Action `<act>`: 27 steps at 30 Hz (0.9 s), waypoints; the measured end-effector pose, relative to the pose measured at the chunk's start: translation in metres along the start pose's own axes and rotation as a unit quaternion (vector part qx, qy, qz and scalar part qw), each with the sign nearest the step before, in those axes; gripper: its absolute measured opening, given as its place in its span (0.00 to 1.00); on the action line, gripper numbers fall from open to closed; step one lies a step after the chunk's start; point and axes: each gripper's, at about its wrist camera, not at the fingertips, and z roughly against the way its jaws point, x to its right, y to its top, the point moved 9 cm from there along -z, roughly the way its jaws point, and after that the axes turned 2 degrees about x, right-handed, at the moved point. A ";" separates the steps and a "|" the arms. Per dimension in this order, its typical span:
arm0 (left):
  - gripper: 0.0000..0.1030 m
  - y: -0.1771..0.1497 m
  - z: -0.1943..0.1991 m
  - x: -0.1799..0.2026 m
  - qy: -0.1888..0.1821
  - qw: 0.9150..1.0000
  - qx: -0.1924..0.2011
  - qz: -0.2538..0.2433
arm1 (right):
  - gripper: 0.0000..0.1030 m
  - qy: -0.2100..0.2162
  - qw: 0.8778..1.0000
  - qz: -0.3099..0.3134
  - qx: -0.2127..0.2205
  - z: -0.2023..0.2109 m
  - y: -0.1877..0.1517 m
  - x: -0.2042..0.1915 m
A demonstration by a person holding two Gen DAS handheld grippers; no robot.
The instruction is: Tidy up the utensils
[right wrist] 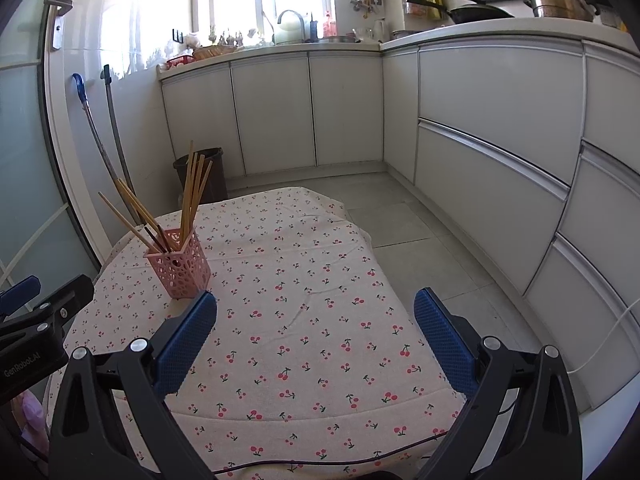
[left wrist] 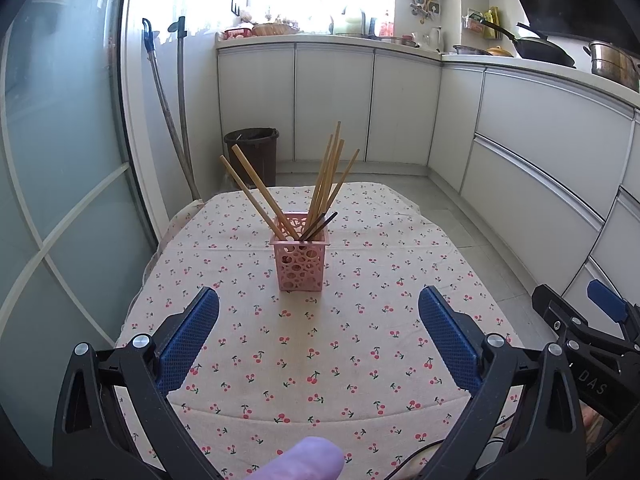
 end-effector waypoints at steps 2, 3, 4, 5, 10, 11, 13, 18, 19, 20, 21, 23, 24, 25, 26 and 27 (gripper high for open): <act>0.93 0.000 0.000 0.000 0.001 1.000 0.000 0.000 | 0.93 0.000 1.000 0.000 0.000 -0.001 0.001 0.000; 0.93 -0.001 -0.001 0.000 0.001 1.000 -0.001 0.000 | 0.93 0.000 1.000 0.000 0.000 -0.001 0.001 0.000; 0.93 0.000 -0.001 0.000 0.001 1.000 -0.001 0.000 | 0.93 0.000 1.000 0.000 0.000 -0.001 0.000 0.000; 0.93 0.000 -0.001 -0.001 0.002 1.000 -0.001 0.000 | 0.93 0.000 1.000 0.000 0.000 -0.001 0.000 0.000; 0.93 -0.001 -0.001 -0.001 0.002 1.000 -0.002 0.001 | 0.93 0.001 1.000 0.000 -0.001 -0.001 0.000 0.000; 0.93 -0.001 -0.001 -0.001 0.003 1.000 -0.002 0.002 | 0.93 0.001 1.000 0.000 -0.001 -0.001 0.000 0.000; 0.93 -0.001 -0.002 -0.001 0.002 1.000 -0.003 0.003 | 0.93 0.000 1.000 0.000 -0.002 -0.001 0.000 0.000; 0.93 -0.002 -0.002 -0.001 0.003 1.000 -0.005 0.003 | 0.93 0.001 1.000 0.001 -0.003 -0.002 -0.002 0.000; 0.93 -0.002 -0.002 -0.001 0.003 1.000 -0.005 0.003 | 0.93 0.001 1.000 0.001 -0.003 -0.002 -0.002 0.000; 0.93 -0.002 -0.002 -0.001 0.003 1.000 -0.005 0.003 | 0.93 0.001 1.000 0.001 -0.003 -0.002 -0.002 0.000; 0.93 -0.002 -0.002 -0.001 0.003 1.000 -0.005 0.003 | 0.93 0.001 1.000 0.001 -0.003 -0.002 -0.002 0.000; 0.93 -0.001 -0.003 -0.001 0.003 1.000 -0.005 0.003 | 0.93 0.001 1.000 0.000 -0.004 -0.001 -0.003 0.000; 0.93 -0.001 -0.003 -0.001 0.003 1.000 -0.005 0.003 | 0.93 0.001 1.000 0.000 -0.005 -0.002 -0.004 0.000; 0.93 -0.001 -0.003 -0.001 0.003 1.000 -0.005 0.003 | 0.93 0.001 1.000 0.000 -0.005 -0.002 -0.004 0.000; 0.93 -0.002 -0.003 -0.001 0.003 1.000 -0.005 0.003 | 0.93 0.001 1.000 0.001 -0.006 -0.002 -0.004 0.000; 0.93 -0.002 -0.003 -0.001 0.004 1.000 -0.006 0.003 | 0.93 0.001 1.000 0.001 -0.007 -0.002 -0.005 0.000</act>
